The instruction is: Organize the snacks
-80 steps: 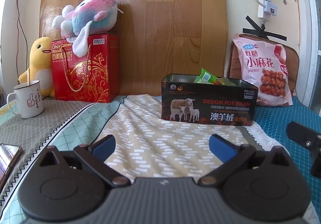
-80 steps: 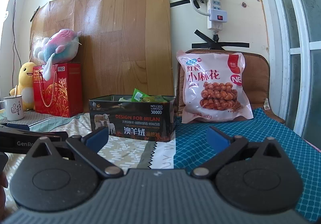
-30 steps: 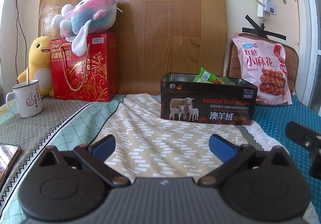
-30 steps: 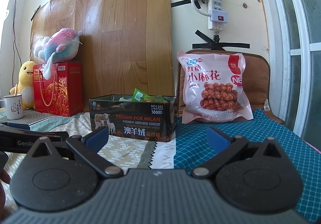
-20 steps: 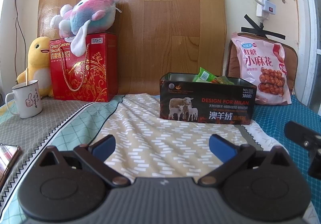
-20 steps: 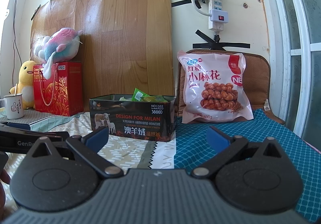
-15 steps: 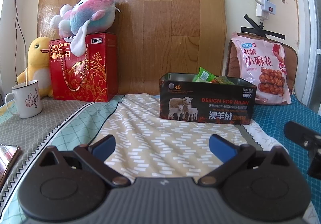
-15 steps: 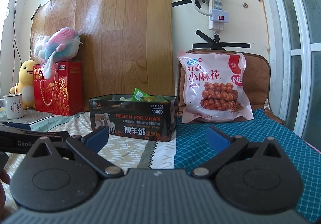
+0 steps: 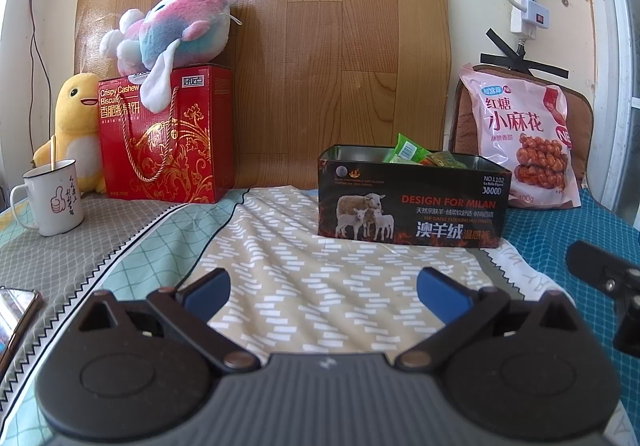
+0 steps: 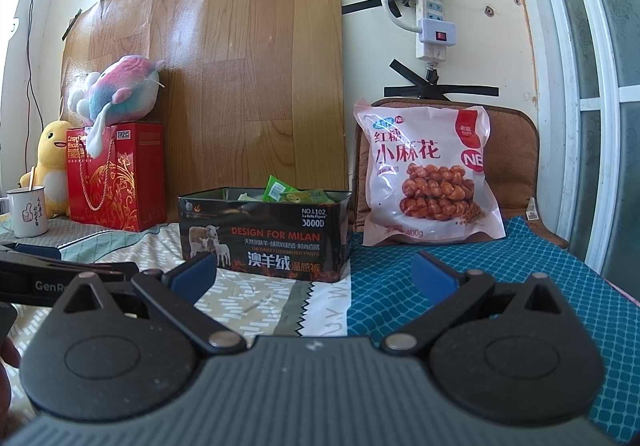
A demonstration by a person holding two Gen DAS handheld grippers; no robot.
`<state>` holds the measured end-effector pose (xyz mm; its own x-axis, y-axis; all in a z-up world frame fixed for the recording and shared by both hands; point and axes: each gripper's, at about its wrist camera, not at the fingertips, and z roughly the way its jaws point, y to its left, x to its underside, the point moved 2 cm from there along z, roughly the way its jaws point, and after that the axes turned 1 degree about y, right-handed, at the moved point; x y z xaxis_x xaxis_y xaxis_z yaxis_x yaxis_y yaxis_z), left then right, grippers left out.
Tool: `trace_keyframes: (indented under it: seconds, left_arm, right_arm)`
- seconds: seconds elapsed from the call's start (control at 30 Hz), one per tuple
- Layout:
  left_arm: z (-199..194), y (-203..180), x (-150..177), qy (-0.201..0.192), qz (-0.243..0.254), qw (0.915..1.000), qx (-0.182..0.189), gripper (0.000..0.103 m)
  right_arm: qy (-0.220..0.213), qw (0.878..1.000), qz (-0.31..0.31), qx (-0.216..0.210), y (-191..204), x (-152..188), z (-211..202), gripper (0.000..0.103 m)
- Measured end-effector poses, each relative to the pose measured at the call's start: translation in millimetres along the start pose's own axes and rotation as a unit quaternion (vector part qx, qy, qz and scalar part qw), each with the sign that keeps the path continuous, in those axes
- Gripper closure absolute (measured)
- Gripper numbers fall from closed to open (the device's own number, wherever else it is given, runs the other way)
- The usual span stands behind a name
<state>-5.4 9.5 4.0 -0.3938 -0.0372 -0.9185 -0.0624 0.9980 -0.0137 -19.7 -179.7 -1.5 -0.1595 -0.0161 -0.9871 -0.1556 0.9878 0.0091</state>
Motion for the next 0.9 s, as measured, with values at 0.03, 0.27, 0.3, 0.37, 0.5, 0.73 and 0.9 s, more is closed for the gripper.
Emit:
trace_keyframes:
  seconds: [0.03, 0.27, 0.3, 0.37, 0.5, 0.73, 0.9]
  left_arm:
    - [0, 0, 0, 0.0, 0.0, 1.0, 0.0, 0.0]
    - [0, 1, 0, 0.0, 0.0, 1.0, 0.0, 0.0]
    - [0, 1, -1, 0.0, 0.0, 1.0, 0.0, 0.0]
    - [0, 1, -1, 0.002, 0.0, 1.0, -0.001, 0.0]
    - [3, -1, 1, 0.009, 0.001, 1.0, 0.0, 0.0]
    - [7, -1, 1, 0.025, 0.005, 0.9997, -0.001, 0.0]
    - [10, -1, 2, 0.035, 0.008, 0.9994, -0.001, 0.0]
  right_arm:
    - [0.0, 1.0, 0.0, 0.0, 0, 0, 0, 0.0]
    - [0.0, 1.0, 0.0, 0.0, 0, 0, 0, 0.0]
    - [0.0, 1.0, 0.0, -0.001, 0, 0, 0, 0.0]
    - [0.0, 1.0, 0.0, -0.001, 0, 0, 0, 0.0]
    - [0.0, 1.0, 0.0, 0.0, 0, 0, 0, 0.0]
    - [0.0, 1.0, -0.001, -0.001, 0, 0, 0, 0.0]
    - [0.0, 1.0, -0.001, -0.001, 0, 0, 0, 0.0]
